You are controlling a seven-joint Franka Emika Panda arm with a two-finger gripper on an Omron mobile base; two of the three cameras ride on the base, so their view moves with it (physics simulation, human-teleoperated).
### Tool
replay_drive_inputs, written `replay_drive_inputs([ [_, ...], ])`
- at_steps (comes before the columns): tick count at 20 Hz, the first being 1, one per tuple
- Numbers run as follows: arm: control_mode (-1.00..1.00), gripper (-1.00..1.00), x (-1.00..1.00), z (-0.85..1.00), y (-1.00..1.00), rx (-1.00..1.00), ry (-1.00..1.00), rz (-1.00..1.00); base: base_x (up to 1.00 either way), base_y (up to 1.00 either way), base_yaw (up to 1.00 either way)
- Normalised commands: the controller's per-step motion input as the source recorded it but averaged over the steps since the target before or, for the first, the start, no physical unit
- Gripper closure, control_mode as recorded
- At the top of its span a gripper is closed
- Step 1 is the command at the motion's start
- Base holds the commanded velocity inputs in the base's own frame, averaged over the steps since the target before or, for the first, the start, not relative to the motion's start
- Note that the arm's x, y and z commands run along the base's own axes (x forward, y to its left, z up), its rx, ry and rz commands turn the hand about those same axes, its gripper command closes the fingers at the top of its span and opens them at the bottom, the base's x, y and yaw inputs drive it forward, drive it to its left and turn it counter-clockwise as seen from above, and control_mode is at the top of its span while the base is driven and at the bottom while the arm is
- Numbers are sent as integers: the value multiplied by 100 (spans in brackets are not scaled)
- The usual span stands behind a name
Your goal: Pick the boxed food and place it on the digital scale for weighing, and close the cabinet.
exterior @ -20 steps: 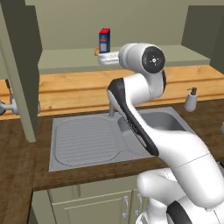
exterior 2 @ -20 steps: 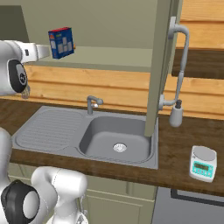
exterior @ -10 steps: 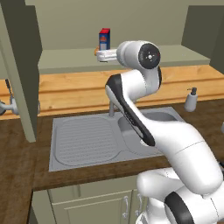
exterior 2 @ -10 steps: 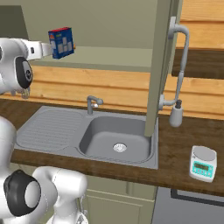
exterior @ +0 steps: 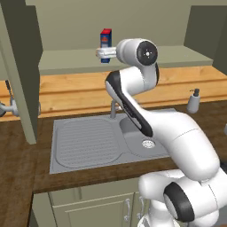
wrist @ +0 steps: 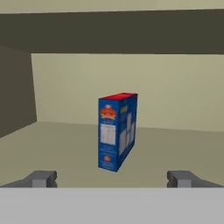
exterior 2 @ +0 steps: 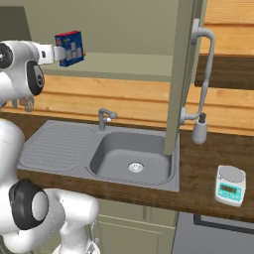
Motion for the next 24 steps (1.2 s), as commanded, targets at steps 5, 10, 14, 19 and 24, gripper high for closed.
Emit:
replay_drive_inputs([
  [5,-100,-100,30,17,4,0,0,-1,0,0,0],
  [10,-100,-100,31,16,21,0,0,-3,0,0,0],
  [14,-100,-100,31,3,15,2,0,-1,0,0,0],
  [19,-100,-100,20,1,0,1,0,0,0,0,0],
  [24,-100,-100,42,0,0,0,0,0,0,0,0],
])
